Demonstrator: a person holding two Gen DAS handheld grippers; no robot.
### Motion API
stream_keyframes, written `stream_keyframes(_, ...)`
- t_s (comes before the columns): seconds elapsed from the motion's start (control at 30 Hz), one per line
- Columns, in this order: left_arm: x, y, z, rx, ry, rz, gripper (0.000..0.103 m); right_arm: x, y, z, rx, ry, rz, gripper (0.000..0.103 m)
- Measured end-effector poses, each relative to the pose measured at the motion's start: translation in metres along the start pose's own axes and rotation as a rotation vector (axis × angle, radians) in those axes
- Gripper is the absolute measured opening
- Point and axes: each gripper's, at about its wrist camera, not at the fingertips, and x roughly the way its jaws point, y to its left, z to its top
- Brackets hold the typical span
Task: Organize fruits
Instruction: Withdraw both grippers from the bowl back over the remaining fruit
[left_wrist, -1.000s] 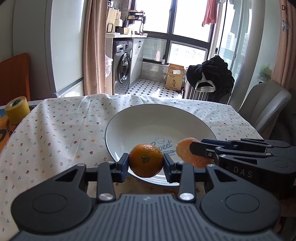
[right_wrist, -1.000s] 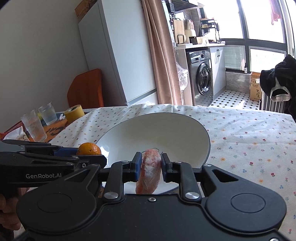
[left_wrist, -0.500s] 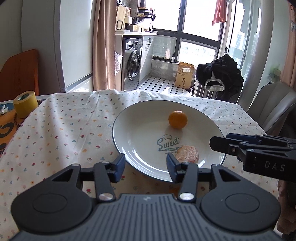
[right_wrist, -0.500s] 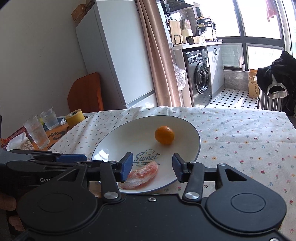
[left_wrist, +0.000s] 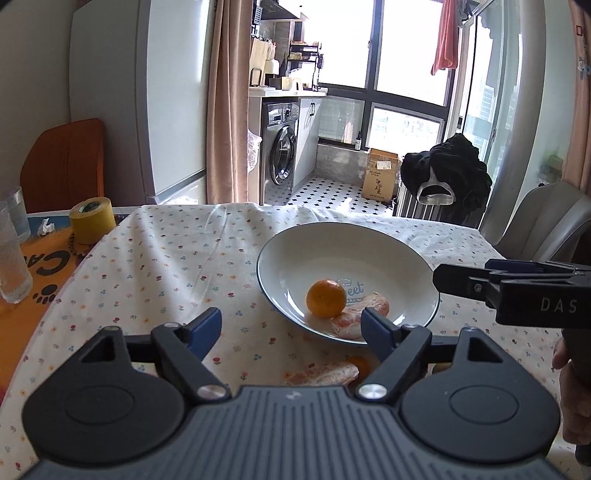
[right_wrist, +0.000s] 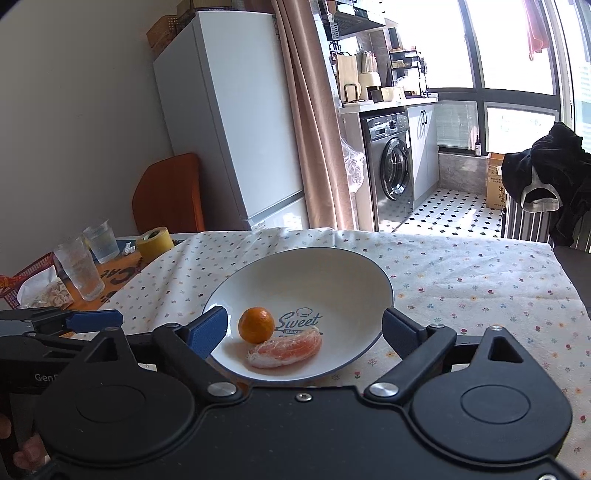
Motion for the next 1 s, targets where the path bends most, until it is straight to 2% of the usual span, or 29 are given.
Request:
stream_keyframes(0.2, -0.021, 0.005, -0.006, -0.028, -0.02, 0.031, 0.087, -0.019, 0.007, -0.005, -0.024, -0.022, -0.004, 0.103)
stream_keyframes(0.53, -0.054, 0.013, -0.016, -0.077, -0.036, 0.025, 0.103, -0.043, 0.012, -0.015, -0.022, -0.027, 0.005, 0.103)
stream_keyframes(1.0, -0.08, 0.012, -0.034, -0.109, -0.039, 0.016, 0.103, -0.07, 0.018, -0.028, -0.033, -0.035, 0.014, 0.103)
